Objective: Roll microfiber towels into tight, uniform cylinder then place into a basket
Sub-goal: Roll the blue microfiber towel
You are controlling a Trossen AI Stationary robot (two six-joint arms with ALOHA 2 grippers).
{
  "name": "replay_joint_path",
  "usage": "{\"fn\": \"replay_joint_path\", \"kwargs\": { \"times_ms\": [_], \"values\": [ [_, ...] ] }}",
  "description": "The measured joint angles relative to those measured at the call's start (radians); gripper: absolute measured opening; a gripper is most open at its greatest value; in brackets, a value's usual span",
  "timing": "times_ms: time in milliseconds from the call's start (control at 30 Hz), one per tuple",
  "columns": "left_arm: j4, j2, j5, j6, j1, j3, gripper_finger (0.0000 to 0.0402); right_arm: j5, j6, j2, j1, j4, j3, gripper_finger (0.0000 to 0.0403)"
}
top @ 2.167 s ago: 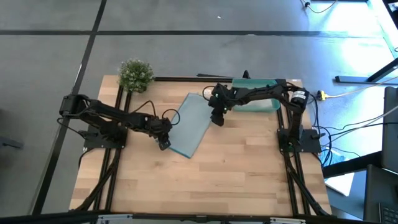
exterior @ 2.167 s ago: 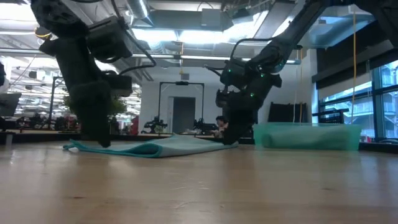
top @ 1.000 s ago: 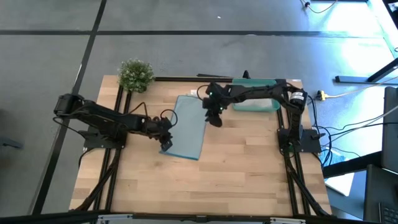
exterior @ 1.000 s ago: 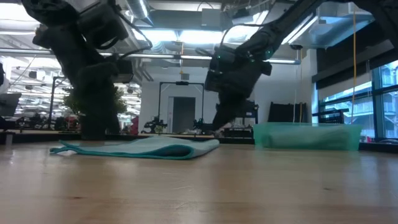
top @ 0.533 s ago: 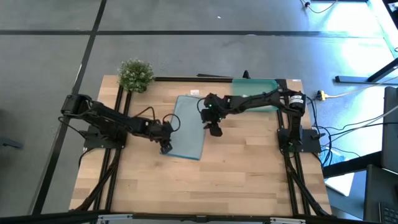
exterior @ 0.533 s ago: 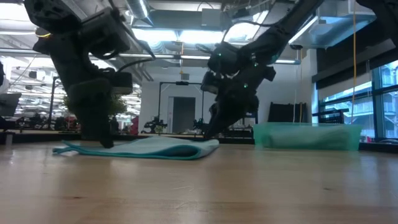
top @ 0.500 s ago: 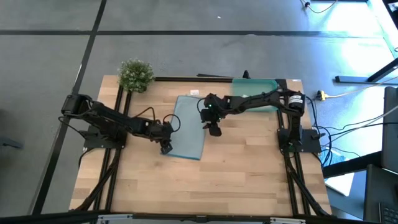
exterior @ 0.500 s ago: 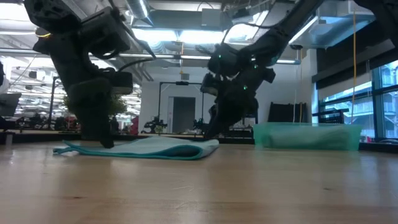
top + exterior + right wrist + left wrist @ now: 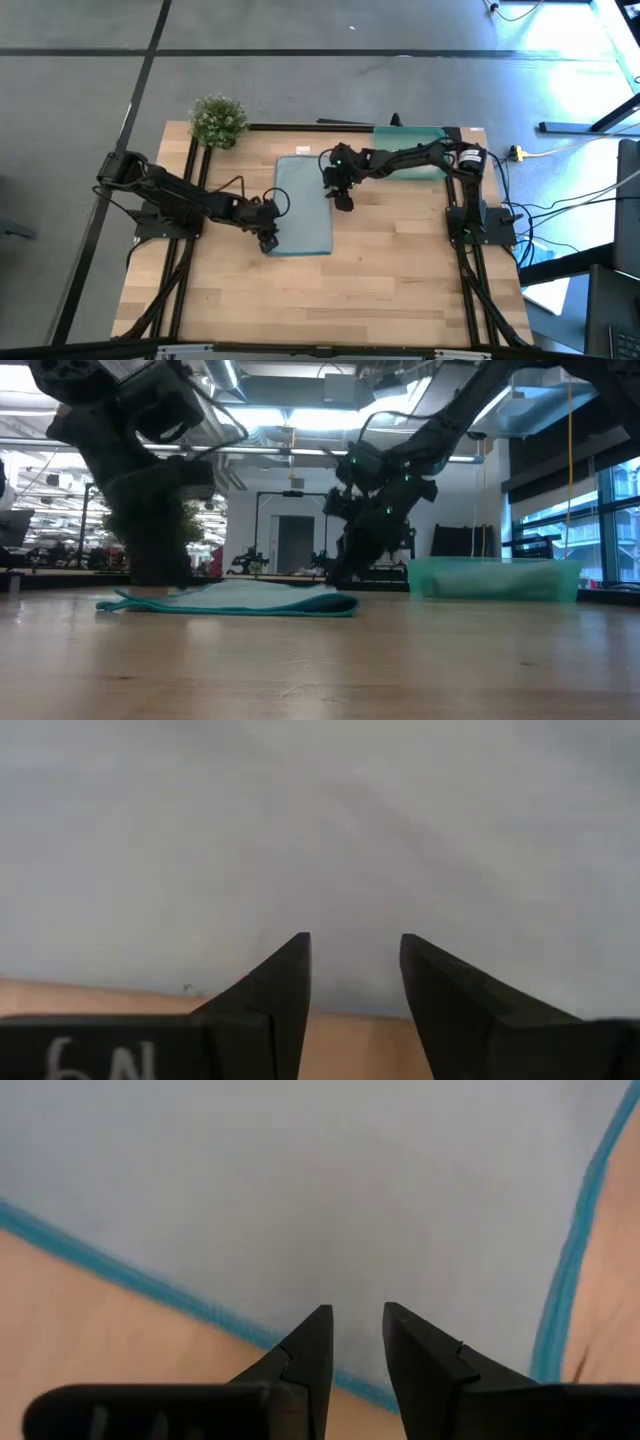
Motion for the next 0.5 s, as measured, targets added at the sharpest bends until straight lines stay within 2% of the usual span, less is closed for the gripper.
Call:
{"fn": "replay_joint_path", "kwargs": {
  "times_ms": [100,233,367,500],
  "values": [
    [-0.001,-0.037,-0.031,0.004,0.008,0.000,0.0086,-0.014,-0.024,-0.048,0.000,-0.040,0.024,0.0157],
    [-0.023,-0.103,-0.047,0.005,0.009,0.001,0.0086,-0.115,-0.099,-0.135,0.028,-0.151,0.044,0.0157],
    [-0.063,-0.170,-0.089,0.007,0.004,0.001,0.0086,-0.167,-0.192,-0.194,0.093,-0.199,0.037,0.0157],
    [-0.108,-0.232,-0.098,0.007,0.004,0.001,0.0086,-0.169,-0.257,-0.187,0.183,-0.231,0.033,0.0157]
  ]
}}
